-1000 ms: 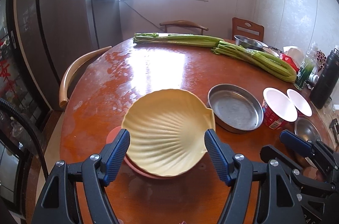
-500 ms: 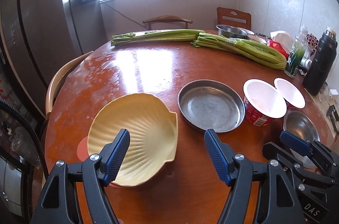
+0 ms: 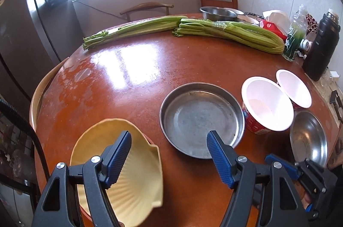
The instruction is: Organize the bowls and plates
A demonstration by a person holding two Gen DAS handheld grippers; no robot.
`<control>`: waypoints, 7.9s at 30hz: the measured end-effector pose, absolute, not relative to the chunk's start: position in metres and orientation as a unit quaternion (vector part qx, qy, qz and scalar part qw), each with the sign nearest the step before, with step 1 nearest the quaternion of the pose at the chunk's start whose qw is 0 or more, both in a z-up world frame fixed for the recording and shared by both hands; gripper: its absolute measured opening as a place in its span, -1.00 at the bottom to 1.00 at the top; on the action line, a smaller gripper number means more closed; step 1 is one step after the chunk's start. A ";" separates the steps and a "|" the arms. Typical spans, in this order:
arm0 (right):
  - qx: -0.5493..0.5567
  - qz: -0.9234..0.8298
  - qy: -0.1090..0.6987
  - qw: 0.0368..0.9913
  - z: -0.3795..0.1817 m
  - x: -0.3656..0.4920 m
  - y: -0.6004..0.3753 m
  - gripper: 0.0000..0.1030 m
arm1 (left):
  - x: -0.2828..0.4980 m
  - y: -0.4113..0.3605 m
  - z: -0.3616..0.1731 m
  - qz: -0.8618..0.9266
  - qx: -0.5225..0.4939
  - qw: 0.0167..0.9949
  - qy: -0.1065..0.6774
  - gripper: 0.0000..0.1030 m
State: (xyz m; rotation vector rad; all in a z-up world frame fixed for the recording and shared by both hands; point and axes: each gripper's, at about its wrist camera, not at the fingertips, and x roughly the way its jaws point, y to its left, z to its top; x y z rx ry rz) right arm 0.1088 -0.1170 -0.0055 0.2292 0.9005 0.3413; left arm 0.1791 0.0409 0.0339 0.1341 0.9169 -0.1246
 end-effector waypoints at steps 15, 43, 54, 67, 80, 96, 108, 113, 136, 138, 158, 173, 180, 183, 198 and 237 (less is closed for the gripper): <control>0.159 0.104 0.477 0.858 -0.020 0.148 -0.108 0.12 | 0.250 0.044 0.013 -0.100 0.075 0.859 0.496 0.40; 0.166 0.076 0.474 0.861 -0.028 0.160 -0.107 0.16 | 0.277 0.045 -0.031 -0.094 0.058 0.828 0.550 -0.20; 0.133 0.095 0.450 0.878 -0.031 0.170 -0.097 0.19 | 0.272 0.048 -0.023 -0.109 0.045 0.832 0.541 -0.51; 0.133 0.133 0.407 0.894 0.005 0.146 -0.094 0.19 | 0.244 0.070 0.016 -0.117 0.014 0.859 0.498 -0.51; 0.119 0.163 0.375 0.905 0.033 0.115 -0.084 0.19 | 0.204 0.087 0.050 -0.108 0.003 0.883 0.456 -0.51; 0.063 0.255 0.340 0.903 0.051 0.088 -0.035 0.19 | 0.140 0.148 0.062 -0.027 -0.036 0.906 0.420 -0.51; 0.006 0.308 0.348 0.886 0.036 0.097 0.015 0.19 | 0.121 0.198 0.047 0.034 -0.067 0.907 0.414 -0.51; -0.002 0.308 0.355 0.883 0.025 0.102 0.028 0.19 | 0.123 0.204 0.037 0.047 -0.064 0.906 0.416 -0.51; -0.026 0.296 0.379 0.877 -0.003 0.118 0.041 0.20 | 0.139 0.204 0.005 0.061 -0.061 0.902 0.422 -0.51; -0.029 0.295 0.378 0.877 -0.004 0.119 0.042 0.20 | 0.140 0.204 0.004 0.063 -0.059 0.903 0.422 -0.51; -0.085 0.265 0.343 0.897 -0.010 0.111 0.052 0.20 | 0.145 0.200 -0.003 0.060 -0.054 0.903 0.423 -0.51; -0.100 0.252 0.334 0.902 -0.009 0.109 0.051 0.16 | 0.132 0.207 -0.007 0.054 -0.077 0.903 0.420 -0.51; -0.116 0.235 0.323 0.909 -0.005 0.105 0.048 0.16 | 0.127 0.205 -0.007 0.049 -0.087 0.903 0.418 -0.51; -0.115 0.223 0.321 0.913 -0.004 0.107 0.044 0.16 | 0.125 0.203 -0.007 0.046 -0.089 0.903 0.417 -0.50; -0.090 0.229 0.335 0.910 -0.003 0.102 0.031 0.16 | 0.117 0.200 -0.006 0.040 -0.105 0.901 0.419 -0.27; -0.021 0.205 0.372 0.905 -0.012 0.117 -0.023 0.17 | 0.140 0.162 -0.025 0.050 -0.151 0.885 0.437 0.15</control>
